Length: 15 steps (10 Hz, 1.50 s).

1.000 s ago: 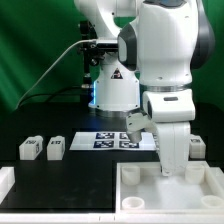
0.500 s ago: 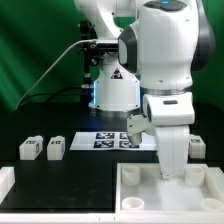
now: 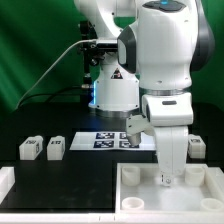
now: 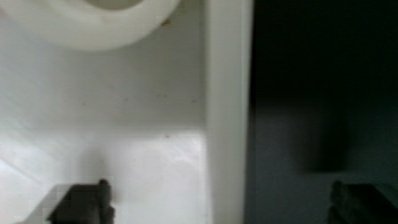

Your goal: Assemble one leg

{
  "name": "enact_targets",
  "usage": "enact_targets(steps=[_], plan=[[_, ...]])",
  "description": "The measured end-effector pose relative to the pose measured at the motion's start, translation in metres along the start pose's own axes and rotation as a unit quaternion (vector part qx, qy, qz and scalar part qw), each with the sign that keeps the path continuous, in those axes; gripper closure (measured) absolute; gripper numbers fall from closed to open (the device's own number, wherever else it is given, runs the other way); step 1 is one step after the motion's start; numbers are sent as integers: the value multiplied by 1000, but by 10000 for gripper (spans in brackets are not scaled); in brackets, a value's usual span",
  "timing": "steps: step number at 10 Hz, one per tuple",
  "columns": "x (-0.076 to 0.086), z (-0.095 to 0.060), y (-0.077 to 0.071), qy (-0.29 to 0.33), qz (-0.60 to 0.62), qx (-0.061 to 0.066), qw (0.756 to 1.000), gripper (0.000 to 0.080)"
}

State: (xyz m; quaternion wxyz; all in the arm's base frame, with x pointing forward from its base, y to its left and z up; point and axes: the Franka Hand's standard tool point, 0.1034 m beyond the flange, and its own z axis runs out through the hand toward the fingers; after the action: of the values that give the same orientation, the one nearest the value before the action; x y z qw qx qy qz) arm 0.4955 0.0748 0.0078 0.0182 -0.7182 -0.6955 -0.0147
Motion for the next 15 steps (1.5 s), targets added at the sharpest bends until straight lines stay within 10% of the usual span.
enact_targets(steps=[10, 15], plan=[[-2, -14, -2, 0, 47, -14, 999, 151], [57, -29, -39, 24, 346, -22, 938, 151]])
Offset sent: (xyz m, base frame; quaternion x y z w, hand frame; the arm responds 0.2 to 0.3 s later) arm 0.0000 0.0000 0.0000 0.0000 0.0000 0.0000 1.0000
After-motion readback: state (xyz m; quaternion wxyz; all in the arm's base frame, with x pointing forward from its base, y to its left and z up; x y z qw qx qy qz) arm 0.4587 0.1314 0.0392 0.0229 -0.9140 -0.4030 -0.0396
